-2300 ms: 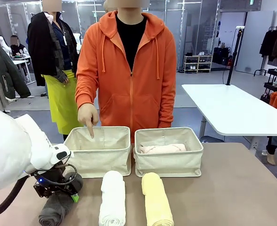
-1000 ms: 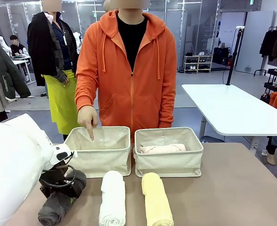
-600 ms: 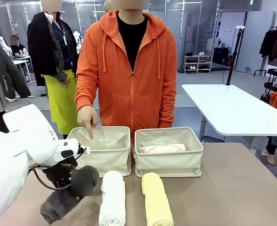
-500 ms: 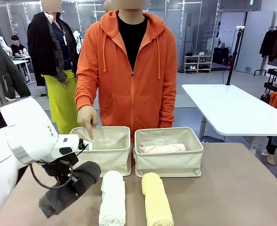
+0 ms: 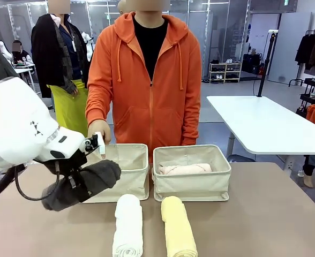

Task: Divide the towels into two baskets.
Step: Pick up one hotel-folded towel from the bottom of the table and place it in the Fabric basket indicated by the person.

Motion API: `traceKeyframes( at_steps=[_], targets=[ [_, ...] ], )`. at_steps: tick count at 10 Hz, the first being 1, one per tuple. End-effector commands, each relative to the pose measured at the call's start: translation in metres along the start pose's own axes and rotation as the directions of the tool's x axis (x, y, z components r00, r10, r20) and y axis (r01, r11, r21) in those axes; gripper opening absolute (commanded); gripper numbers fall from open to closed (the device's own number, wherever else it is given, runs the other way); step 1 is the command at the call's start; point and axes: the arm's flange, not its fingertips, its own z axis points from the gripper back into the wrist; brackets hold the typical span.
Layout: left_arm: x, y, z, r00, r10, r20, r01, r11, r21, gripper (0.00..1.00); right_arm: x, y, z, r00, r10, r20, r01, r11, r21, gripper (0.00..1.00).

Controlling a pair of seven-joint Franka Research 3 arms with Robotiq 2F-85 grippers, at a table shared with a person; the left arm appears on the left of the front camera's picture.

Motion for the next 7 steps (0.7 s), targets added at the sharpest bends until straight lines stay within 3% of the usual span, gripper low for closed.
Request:
traceKeyframes(
  at_steps=[1,2,5,6,7],
  targets=[
    [0.006,-0.005,0.017,0.995,-0.073,0.073,0.078,0.995,-0.067,0.30,-0.001,0.001,-0.001,1.000,0.008,0.020,-0.008,1.000,-0.004,1.00],
    [0.000,0.000,0.000,1.000,0.000,0.000,0.000,1.000,0.000,0.30,-0.001,0.001,-0.001,1.000,0.008,0.020,-0.008,1.000,-0.004,1.00],
    [0.002,0.003,-0.003,0.999,-0.046,0.012,0.046,0.998,-0.044,0.30,-0.001,0.001,-0.001,1.000,0.008,0.020,-0.008,1.000,-0.004,1.00],
    [0.015,-0.008,0.015,0.952,-0.303,0.050,0.298,0.951,0.088,0.30,-0.001,0.001,-0.001,1.000,0.008,0.020,-0.008,1.000,-0.004,1.00],
    [0.031,0.004,0.021,0.889,-0.456,-0.033,0.451,0.863,0.227,0.30,-0.001,0.001,-0.001,1.000,0.008,0.020,-0.008,1.000,-0.004,1.00]
  ],
)
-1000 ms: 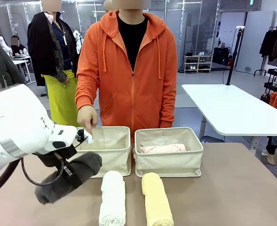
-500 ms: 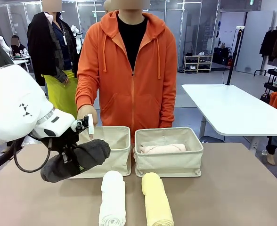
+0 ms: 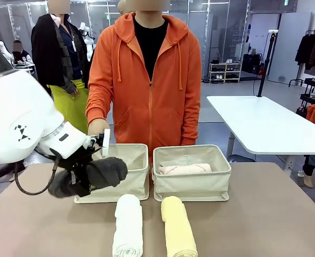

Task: Divide the towels into two baskets.
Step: Pick up one hotel-folded towel from the bottom of the table and place it in the Fabric basket indicated by the person.

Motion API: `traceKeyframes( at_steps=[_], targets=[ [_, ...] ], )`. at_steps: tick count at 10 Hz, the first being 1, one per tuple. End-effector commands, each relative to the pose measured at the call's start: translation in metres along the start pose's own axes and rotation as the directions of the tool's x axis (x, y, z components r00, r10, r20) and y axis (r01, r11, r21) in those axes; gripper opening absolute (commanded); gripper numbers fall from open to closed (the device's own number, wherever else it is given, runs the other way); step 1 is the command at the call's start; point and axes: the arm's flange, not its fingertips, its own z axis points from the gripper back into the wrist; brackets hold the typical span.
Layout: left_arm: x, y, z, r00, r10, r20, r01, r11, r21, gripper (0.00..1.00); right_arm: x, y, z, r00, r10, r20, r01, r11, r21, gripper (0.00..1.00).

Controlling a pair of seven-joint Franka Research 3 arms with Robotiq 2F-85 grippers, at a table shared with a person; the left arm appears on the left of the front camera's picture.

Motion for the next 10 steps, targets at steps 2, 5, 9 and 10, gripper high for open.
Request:
traceKeyframes(
  at_steps=[2,5,9,10],
  targets=[
    [0.021,0.045,-0.006,0.951,-0.305,-0.054,0.310,0.929,0.202,0.30,0.000,0.002,-0.001,1.000,0.009,0.020,-0.009,1.000,-0.004,1.00],
    [0.021,0.097,-0.043,0.963,-0.240,-0.122,0.263,0.936,0.234,0.30,0.000,0.002,-0.001,1.000,0.009,0.020,-0.009,1.000,-0.004,1.00],
    [0.008,0.133,-0.085,0.977,-0.169,-0.130,0.198,0.945,0.261,0.30,0.000,0.002,-0.001,1.000,0.009,0.020,-0.009,1.000,-0.004,1.00],
    [0.007,0.137,-0.091,0.976,-0.167,-0.140,0.199,0.945,0.259,0.30,0.000,0.002,-0.001,1.000,0.009,0.020,-0.009,1.000,-0.004,1.00]
  ],
)
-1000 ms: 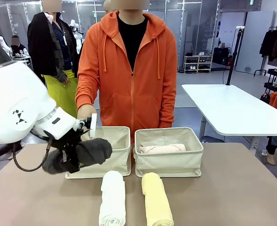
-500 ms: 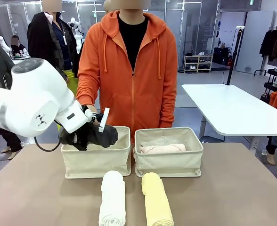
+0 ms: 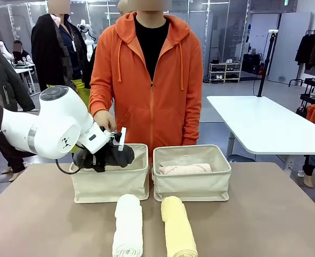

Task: Divide the towels into two baskets.
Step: Pick up one hotel-folded towel from the bottom of the table and place it in the Fabric basket indicated by the person.

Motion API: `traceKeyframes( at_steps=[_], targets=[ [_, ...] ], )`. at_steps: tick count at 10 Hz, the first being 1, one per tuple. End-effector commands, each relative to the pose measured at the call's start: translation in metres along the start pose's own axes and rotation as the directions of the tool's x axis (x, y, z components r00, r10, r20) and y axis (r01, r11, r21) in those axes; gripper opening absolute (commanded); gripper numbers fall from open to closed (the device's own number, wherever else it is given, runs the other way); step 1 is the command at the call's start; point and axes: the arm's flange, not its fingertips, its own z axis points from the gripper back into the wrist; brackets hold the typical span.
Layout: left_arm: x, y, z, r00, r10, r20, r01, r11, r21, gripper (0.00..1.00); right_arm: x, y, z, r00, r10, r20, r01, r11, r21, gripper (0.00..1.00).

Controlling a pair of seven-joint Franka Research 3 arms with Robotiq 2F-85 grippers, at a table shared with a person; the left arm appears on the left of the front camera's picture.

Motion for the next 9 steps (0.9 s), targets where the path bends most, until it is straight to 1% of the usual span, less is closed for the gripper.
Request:
traceKeyframes(
  at_steps=[1,2,3,4,5,6,7,8,9],
  targets=[
    [0.006,0.009,-0.007,1.000,-0.007,-0.013,0.008,0.999,0.041,0.30,-0.001,0.002,-0.001,1.000,0.009,0.020,-0.009,1.000,-0.004,1.00],
    [0.005,0.013,-0.013,0.999,-0.003,-0.032,0.004,0.999,0.044,0.30,-0.001,0.002,-0.001,1.000,0.009,0.020,-0.009,1.000,-0.004,1.00],
    [0.005,0.016,-0.019,0.999,0.000,-0.040,0.002,0.999,0.041,0.52,-0.001,0.002,-0.001,1.000,0.009,0.020,-0.009,1.000,-0.004,1.00],
    [0.007,0.019,-0.021,0.999,0.012,-0.047,-0.010,0.999,0.042,0.57,-0.001,0.002,-0.001,1.000,0.009,0.020,-0.009,1.000,-0.004,1.00],
    [0.008,0.021,-0.022,0.999,0.013,-0.042,-0.011,0.999,0.044,0.78,-0.001,0.002,-0.001,1.000,0.009,0.020,-0.009,1.000,-0.004,1.00],
    [0.010,0.022,-0.022,0.999,0.010,-0.046,-0.008,0.999,0.045,0.59,-0.001,0.002,-0.001,1.000,0.009,0.020,-0.009,1.000,-0.004,1.00],
    [0.011,0.022,-0.023,0.999,0.013,-0.046,-0.011,0.999,0.048,1.00,-0.001,0.002,-0.001,1.000,0.009,0.020,-0.009,1.000,-0.004,1.00],
    [0.011,0.022,-0.022,0.999,0.017,-0.040,-0.015,0.999,0.050,0.84,-0.001,0.002,-0.001,1.000,0.009,0.020,-0.009,1.000,-0.004,1.00],
    [0.013,0.023,-0.021,0.999,0.018,-0.036,-0.016,0.998,0.053,1.00,-0.001,0.002,-0.001,1.000,0.009,0.020,-0.009,1.000,-0.004,1.00]
  ],
)
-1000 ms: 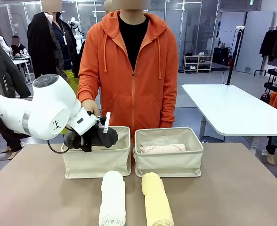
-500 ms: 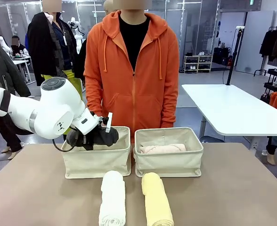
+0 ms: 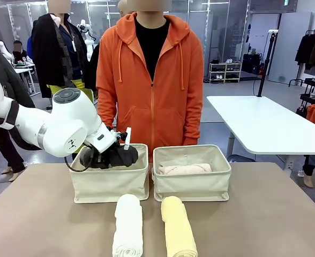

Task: Divide the towels into two baskets.
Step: Pick up one hotel-folded towel from the bottom of the table and place it in the Fabric basket indicated by the person.

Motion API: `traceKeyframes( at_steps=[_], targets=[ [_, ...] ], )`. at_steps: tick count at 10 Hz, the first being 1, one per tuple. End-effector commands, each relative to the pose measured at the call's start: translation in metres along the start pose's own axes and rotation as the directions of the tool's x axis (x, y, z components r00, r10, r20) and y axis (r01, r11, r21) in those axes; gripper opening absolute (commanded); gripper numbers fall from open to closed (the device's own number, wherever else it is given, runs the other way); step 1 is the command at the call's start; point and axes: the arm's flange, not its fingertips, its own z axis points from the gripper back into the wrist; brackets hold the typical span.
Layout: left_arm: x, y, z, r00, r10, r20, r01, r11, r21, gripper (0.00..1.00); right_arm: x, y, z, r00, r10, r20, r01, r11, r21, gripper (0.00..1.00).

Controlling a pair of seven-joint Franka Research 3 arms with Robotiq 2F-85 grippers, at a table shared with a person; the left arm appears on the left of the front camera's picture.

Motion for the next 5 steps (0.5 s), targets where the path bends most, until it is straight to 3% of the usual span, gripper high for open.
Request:
traceKeyframes(
  at_steps=[1,4,5],
  targets=[
    [0.0044,0.0064,0.0032,1.000,0.011,-0.008,-0.010,1.000,0.027,1.00,-0.0006,0.0015,-0.0008,1.000,0.009,0.020,-0.009,1.000,-0.004,1.00],
    [0.0043,0.0089,0.0132,1.000,0.024,-0.007,-0.023,0.998,0.059,1.00,-0.0006,0.0015,-0.0008,1.000,0.009,0.020,-0.009,1.000,-0.004,1.00],
    [0.0042,0.0077,0.0059,1.000,-0.002,0.006,0.002,1.000,0.020,1.00,-0.0006,0.0015,-0.0008,1.000,0.009,0.020,-0.009,1.000,-0.004,1.00]
  ],
)
